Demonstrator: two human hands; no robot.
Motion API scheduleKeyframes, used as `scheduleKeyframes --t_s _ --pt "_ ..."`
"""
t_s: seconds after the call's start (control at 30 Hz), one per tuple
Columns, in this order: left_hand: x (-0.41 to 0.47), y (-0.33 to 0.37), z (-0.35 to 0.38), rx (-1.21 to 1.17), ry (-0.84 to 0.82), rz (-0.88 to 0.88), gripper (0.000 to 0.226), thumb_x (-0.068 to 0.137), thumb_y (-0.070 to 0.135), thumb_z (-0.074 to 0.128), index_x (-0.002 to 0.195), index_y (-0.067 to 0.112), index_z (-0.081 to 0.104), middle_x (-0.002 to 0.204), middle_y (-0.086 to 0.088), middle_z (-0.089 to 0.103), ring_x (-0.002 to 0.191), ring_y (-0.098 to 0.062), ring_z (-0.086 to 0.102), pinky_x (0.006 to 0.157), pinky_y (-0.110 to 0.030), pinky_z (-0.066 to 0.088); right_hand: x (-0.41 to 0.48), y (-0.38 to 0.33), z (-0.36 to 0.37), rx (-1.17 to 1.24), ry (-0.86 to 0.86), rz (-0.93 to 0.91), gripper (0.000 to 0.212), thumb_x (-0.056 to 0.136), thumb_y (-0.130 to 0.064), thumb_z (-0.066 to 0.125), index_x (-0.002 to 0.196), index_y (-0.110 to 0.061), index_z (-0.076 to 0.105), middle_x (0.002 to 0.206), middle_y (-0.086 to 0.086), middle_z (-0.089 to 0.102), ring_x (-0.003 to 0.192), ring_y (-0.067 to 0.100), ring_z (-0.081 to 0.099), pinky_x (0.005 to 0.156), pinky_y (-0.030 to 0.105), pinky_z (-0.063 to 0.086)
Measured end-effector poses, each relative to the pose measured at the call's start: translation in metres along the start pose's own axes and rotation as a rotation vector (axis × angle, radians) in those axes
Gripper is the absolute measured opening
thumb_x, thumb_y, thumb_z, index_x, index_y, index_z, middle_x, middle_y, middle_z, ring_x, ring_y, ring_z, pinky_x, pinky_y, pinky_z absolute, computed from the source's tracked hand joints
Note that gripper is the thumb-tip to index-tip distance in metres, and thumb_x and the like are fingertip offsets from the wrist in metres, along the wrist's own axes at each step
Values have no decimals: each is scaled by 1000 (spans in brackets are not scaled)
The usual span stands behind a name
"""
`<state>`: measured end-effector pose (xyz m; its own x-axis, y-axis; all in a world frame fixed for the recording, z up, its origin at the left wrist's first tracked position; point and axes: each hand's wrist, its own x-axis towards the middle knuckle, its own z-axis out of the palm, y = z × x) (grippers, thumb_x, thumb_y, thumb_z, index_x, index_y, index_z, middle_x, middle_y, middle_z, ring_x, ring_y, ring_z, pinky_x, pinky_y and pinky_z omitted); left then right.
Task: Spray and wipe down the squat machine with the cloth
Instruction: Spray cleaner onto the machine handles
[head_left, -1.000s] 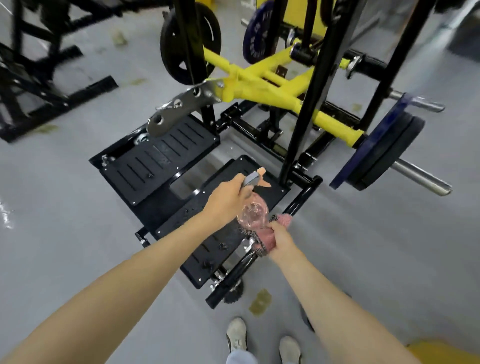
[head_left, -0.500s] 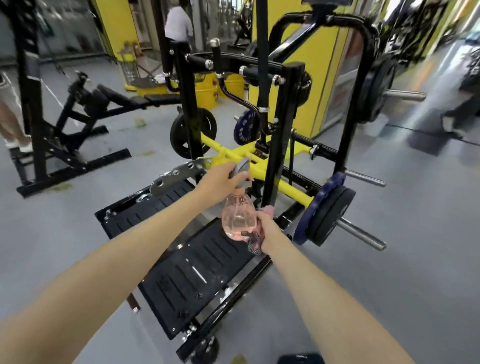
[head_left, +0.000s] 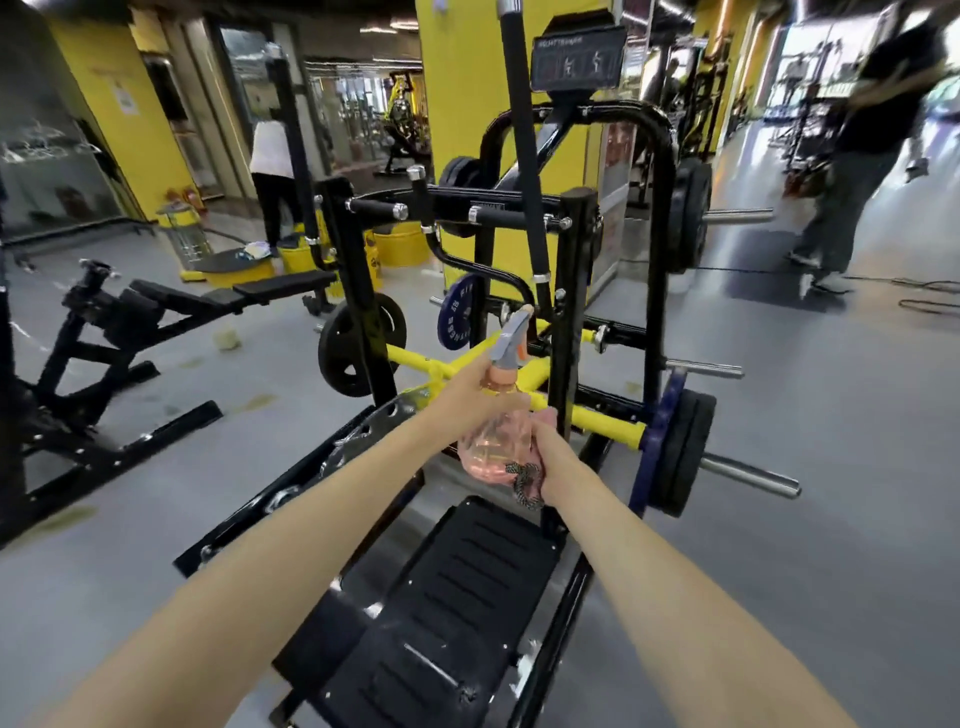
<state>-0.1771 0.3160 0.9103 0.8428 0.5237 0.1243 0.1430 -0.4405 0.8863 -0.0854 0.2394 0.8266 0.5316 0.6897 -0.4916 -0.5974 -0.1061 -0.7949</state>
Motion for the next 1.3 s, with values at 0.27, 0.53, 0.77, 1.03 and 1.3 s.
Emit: scheduleKeyframes --t_s 0.27,0.53,0.77,1.03,1.3 --pt "-11 -23 -38 -63 -205 -56 22 85 22 70 98 14 54 73 6 54 66 -4 52 59 -12 43 -11 33 34 -7 14 -5 35 85 -41 63 102 -12 72 106 14 71 104 28 66 103 45 44" --pt "4 -17 -20 -230 -78 -220 23 81 7 66 65 13 49 55 4 47 55 -11 46 54 -23 37 -15 14 16 -6 107 -24 8 87 -23 63 90 -15 64 102 6 69 88 22 66 73 26 53" --pt "19 -9 -11 -256 51 -207 19 74 1 64 63 6 50 56 -2 42 53 -14 41 51 -24 35 -11 -7 -8 -35 53 -60 17 93 -24 59 78 -16 62 68 1 69 62 13 64 55 22 46" --pt "32 11 -33 -218 108 -226 11 75 2 64 76 8 54 62 -3 42 58 -15 40 50 -24 34 -9 -33 -1 -52 37 -38 13 93 -29 59 89 -17 62 76 2 70 67 16 63 56 25 43" --pt "56 19 -38 -200 81 -154 15 79 6 64 71 10 53 63 -7 44 61 -18 45 56 -26 38 -3 -58 16 -109 9 -56 31 90 -31 64 115 -13 59 94 5 68 72 15 65 51 17 41"
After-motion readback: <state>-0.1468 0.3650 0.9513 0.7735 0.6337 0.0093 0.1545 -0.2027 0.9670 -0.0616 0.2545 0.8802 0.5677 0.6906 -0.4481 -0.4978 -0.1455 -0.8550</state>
